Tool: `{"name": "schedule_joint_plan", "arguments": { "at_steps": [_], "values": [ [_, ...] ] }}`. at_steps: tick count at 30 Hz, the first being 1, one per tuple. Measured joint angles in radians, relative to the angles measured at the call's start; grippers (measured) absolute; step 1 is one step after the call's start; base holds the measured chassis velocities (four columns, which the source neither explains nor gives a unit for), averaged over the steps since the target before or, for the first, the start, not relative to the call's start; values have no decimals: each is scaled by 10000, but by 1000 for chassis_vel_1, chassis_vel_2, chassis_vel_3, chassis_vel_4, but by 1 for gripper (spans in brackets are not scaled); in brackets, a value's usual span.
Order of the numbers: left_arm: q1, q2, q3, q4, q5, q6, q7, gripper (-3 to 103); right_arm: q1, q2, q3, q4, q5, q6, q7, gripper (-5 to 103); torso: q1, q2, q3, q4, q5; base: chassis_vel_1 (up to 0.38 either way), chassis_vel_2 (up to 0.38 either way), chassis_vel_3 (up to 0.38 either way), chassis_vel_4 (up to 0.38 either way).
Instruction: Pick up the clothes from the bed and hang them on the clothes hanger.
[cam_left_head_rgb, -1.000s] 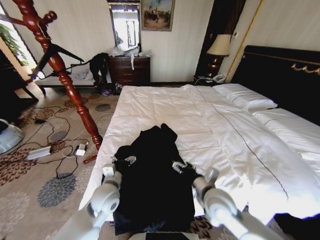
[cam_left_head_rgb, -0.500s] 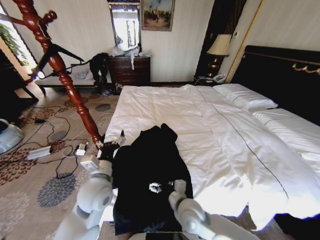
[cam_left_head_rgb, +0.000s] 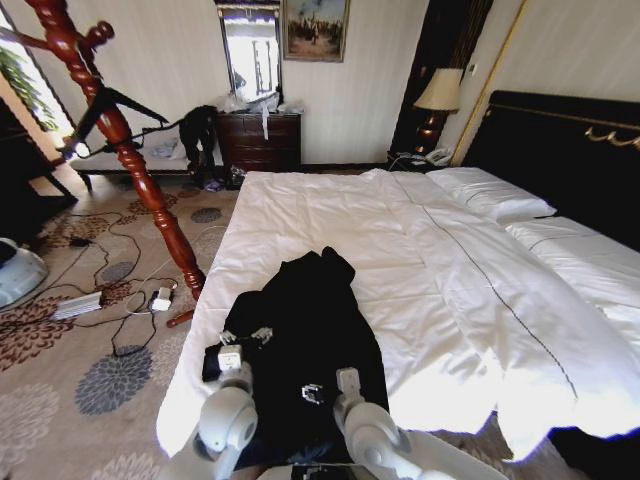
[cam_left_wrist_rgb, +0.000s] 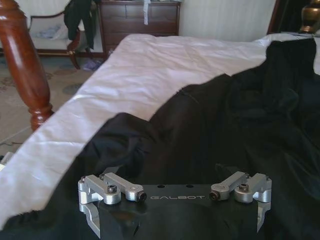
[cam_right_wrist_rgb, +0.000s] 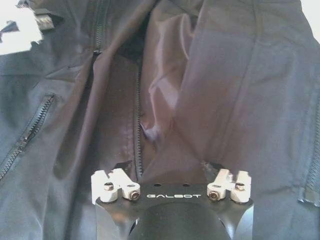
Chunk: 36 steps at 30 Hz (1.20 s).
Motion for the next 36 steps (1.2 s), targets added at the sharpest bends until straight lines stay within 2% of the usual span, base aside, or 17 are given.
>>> {"name": "schedule_joint_plan", "arguments": {
  "at_steps": [1,2,4,7,8,9,10,11,14,16,18,19,23,25,28,32,36],
  "values": [
    [-11,-56,97,82,33,-22,29,100,-100,-9,65,18,-23,0,-5,76,0,0,0,0,1,0,0,0,0],
    [-11,-56,97,82,33,-22,29,100,-100,-9,65,18,-23,0,-5,76,0,0,0,0,1,0,0,0,0],
    [-39,-157,216,215,81,-38,53,100,-244,-11,160,20,-87,2,-24,65,0,0,0,0,0,0,0,0,0],
    [-63,-212,273,290,99,-55,55,100,-359,-6,235,19,-150,31,-60,59,0,0,0,1,1,0,0,0,0],
    [-69,-206,277,305,99,-58,55,100,-399,-1,274,19,-154,71,-87,54,0,0,0,1,1,0,0,0,0],
    [-68,-137,278,332,97,-64,58,100,-453,14,378,5,-186,317,-265,37,0,0,0,2,1,0,0,0,0],
    [-57,-119,277,350,96,-67,59,100,-455,25,418,-5,-240,425,-389,31,0,0,0,2,1,0,0,0,0],
    [-57,-119,277,350,96,-67,59,100,-455,25,418,-5,-240,425,-389,31,0,0,0,2,1,0,0,0,0],
    [-34,-150,273,428,143,-67,59,100,-365,100,460,15,-241,441,-466,14,0,0,0,2,0,0,0,0,0],
    [-33,-184,266,450,166,-67,59,100,-307,146,461,29,-176,387,-426,14,0,0,0,2,-1,0,0,0,0],
    [-27,-246,266,452,181,-67,59,100,-109,264,375,-18,-98,226,-226,25,0,0,0,1,-1,0,0,0,0],
    [-27,-246,266,452,181,-67,59,100,-109,264,375,-18,-98,226,-226,25,0,0,0,1,-1,0,0,0,0],
    [29,-337,268,439,255,-70,59,100,270,462,180,-335,17,150,19,46,0,-1,0,2,-1,0,0,0,0],
    [47,-350,266,432,270,-76,59,100,345,504,150,-400,63,150,67,46,0,0,0,2,-1,0,0,0,0],
    [80,-363,237,406,309,-102,59,100,562,608,-46,-603,155,58,287,62,0,0,0,2,-1,0,0,0,0],
    [95,-347,204,380,315,-107,59,100,639,531,-161,-602,395,-130,624,79,0,0,0,2,0,0,0,0,0],
    [113,-326,224,380,317,-108,59,100,609,343,-84,-402,631,-169,757,84,0,0,0,2,0,0,0,0,0]
  ]
}}
